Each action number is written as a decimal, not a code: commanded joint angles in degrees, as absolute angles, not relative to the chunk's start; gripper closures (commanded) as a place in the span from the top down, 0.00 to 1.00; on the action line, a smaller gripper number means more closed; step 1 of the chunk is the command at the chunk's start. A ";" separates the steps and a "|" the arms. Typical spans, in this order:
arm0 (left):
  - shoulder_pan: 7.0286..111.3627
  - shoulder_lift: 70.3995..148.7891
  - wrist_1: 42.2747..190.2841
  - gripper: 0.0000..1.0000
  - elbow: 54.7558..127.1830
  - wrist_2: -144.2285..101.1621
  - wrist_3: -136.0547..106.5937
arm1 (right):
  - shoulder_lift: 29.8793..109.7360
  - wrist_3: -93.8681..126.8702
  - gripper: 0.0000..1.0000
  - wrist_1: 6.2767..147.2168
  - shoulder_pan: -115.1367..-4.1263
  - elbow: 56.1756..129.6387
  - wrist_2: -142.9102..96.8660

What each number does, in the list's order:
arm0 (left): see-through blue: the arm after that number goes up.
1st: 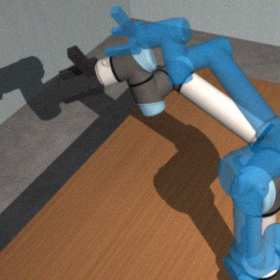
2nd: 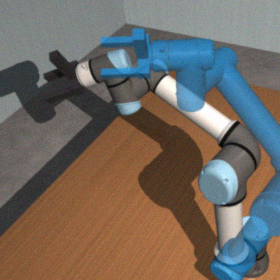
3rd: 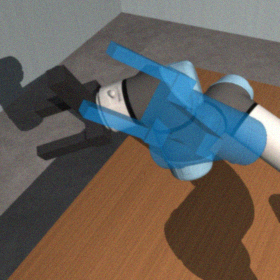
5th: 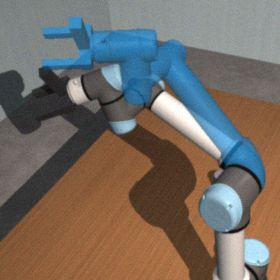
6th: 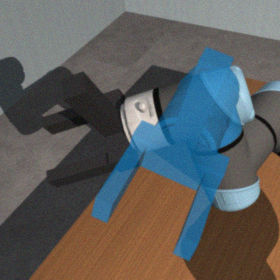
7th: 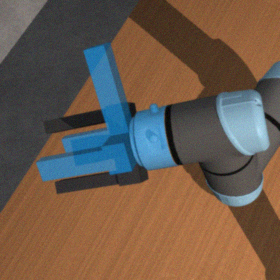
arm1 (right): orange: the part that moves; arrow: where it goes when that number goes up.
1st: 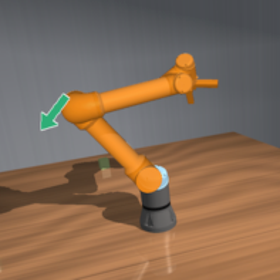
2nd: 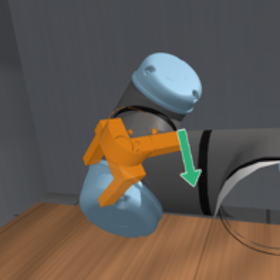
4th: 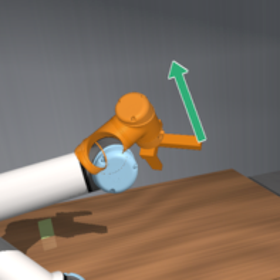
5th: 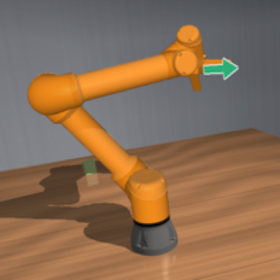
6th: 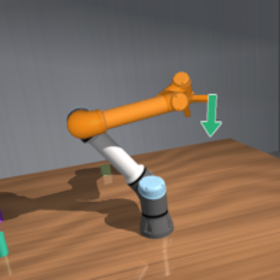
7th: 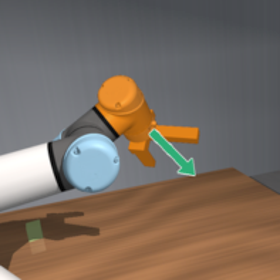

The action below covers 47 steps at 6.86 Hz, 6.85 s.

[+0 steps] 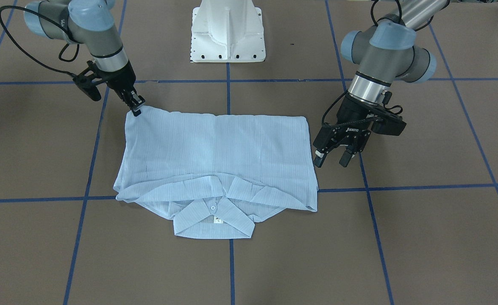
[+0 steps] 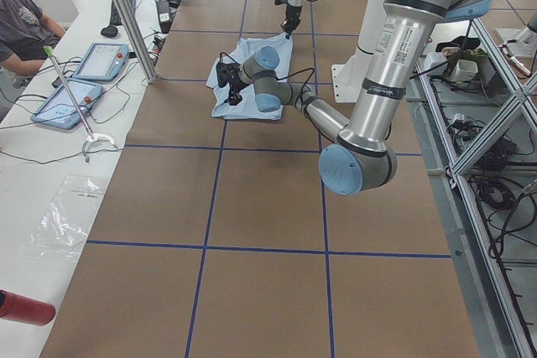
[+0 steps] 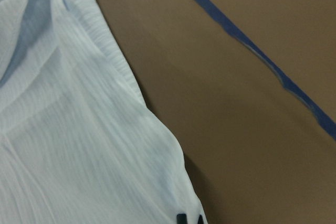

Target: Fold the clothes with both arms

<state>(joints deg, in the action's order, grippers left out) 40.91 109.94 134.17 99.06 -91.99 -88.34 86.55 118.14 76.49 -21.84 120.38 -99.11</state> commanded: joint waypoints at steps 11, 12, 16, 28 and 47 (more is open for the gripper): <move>22.69 106.69 118.21 0.99 109.09 -97.82 -107.93 | 81.48 112.90 1.00 83.76 -34.08 127.99 -116.81; 22.15 106.96 118.13 0.99 108.81 -97.82 -107.84 | 81.47 110.15 1.00 83.76 -35.67 126.23 -116.81; 20.39 108.19 115.93 0.81 106.28 -97.73 -108.02 | 81.47 108.46 1.00 82.53 -35.95 121.29 -116.81; 44.73 139.36 136.52 0.22 55.71 -95.18 -82.53 | 78.58 108.46 1.00 82.44 -37.00 118.30 -116.63; 44.56 115.49 129.02 0.84 95.80 -105.82 -85.34 | 71.41 53.08 1.00 102.05 -13.71 115.37 -85.70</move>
<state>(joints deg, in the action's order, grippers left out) 44.52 115.45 129.02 95.34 -105.82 -85.12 66.04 53.51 102.26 -13.46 111.55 -85.94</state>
